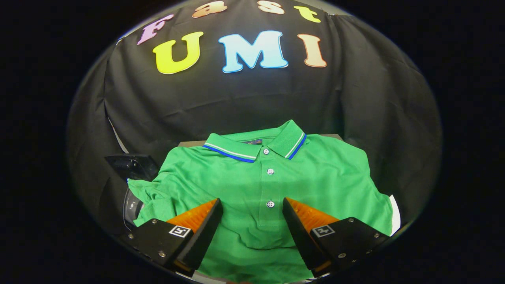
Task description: Put the clothes into the washing machine and then close the washing machine lid.
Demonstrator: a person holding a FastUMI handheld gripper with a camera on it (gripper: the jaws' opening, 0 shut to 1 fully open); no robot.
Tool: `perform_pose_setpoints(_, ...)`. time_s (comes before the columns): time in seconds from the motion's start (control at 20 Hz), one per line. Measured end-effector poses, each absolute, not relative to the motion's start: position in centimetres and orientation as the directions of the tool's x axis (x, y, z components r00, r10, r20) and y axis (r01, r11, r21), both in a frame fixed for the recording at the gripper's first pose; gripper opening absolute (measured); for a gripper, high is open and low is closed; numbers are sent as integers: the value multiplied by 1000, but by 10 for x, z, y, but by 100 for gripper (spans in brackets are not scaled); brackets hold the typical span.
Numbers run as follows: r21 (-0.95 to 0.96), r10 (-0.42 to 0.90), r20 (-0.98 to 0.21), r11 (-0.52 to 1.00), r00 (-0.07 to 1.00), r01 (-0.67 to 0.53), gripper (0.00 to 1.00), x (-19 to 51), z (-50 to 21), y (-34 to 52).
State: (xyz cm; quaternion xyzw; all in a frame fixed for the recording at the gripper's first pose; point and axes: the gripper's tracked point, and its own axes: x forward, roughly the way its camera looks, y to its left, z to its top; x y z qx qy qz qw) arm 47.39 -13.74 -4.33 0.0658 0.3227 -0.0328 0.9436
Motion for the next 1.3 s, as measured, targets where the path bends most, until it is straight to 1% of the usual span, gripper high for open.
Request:
perform_pose_setpoints(0.2,75,-40,-632,991,774,113,95,470,-45,-136)
perform_pose_setpoints(0.25,76,-66,-633,986,771,146,94,469,-44,-139)
perform_pose_setpoints(0.35,105,-115,-622,968,775,228,59,467,-41,-142)
perform_pose_setpoints(0.4,121,-108,-623,965,775,232,42,468,-44,-138)
perform_pose_setpoints(0.5,91,-78,-645,980,760,178,6,468,-45,-134)
perform_pose_setpoints(0.6,52,-68,-666,989,743,138,2,464,-43,-134)
perform_pose_setpoints(0.9,5,-107,-681,989,725,151,0,459,-32,-134)
perform_pose_setpoints(1.15,17,-142,-623,981,770,195,0,460,15,-134)
perform_pose_setpoints(1.3,-1,-164,-587,979,793,202,0,457,48,-130)
